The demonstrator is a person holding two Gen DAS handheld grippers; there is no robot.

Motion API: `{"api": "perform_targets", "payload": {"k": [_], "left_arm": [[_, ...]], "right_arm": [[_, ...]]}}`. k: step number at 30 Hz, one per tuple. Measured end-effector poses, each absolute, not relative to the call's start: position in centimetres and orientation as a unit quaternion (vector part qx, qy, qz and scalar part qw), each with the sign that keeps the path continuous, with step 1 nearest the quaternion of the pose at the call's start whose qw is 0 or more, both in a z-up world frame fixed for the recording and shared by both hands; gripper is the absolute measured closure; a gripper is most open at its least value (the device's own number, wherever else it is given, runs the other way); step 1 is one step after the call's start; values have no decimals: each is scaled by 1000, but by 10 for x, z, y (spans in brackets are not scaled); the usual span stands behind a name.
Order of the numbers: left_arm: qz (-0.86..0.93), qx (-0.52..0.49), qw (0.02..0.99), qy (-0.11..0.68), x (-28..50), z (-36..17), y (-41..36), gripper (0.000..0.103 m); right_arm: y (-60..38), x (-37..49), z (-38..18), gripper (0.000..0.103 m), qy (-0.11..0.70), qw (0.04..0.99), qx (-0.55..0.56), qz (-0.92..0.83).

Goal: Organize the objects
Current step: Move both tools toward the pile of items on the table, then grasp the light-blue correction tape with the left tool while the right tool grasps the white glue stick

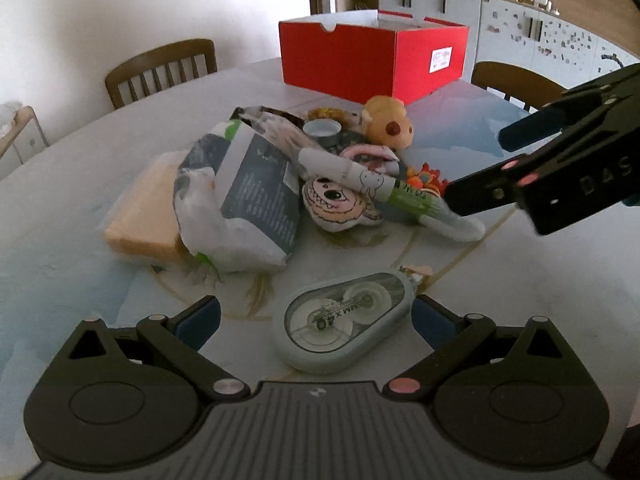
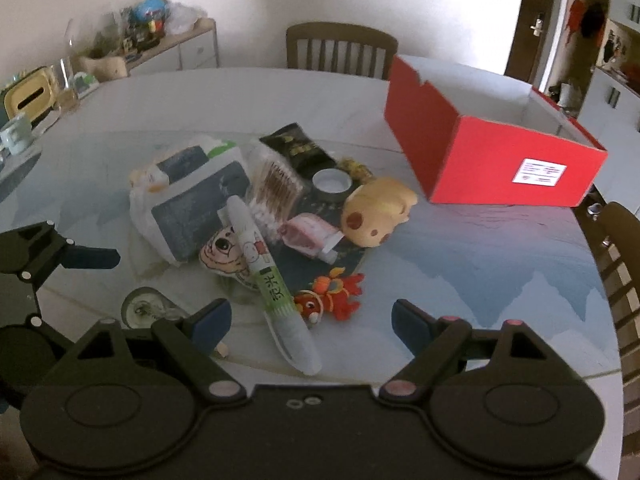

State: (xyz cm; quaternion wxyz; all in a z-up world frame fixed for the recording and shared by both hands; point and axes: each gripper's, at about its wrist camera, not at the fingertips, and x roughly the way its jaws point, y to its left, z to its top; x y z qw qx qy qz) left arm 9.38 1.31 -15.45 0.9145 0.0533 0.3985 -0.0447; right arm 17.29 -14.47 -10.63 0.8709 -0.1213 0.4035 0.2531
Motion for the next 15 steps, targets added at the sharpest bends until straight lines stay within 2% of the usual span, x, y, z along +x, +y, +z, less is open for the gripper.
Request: {"api": "perform_targets", "payload": {"k": [5,9,11,14,15], "left_arm": [[-58,54,912,403,96,-158,13,6],[-70,57,911,403,99,-160,11,21],[-74,54,911,402,99,-160,11,25],[-76,52,911,402,99,-159,11,27],[-76,52,911,402,99,-159,11,27]], "right_arm": [[-132,178,-112,17,403,865,-141,265],[-121,182,-115,18,400,862,-151,273],[-116,185,-116,19,397,861,-157,277],[-109,187,-119,25,397,856,-169,283],[-107,188,-120,31,399,855,-172,285]]}}
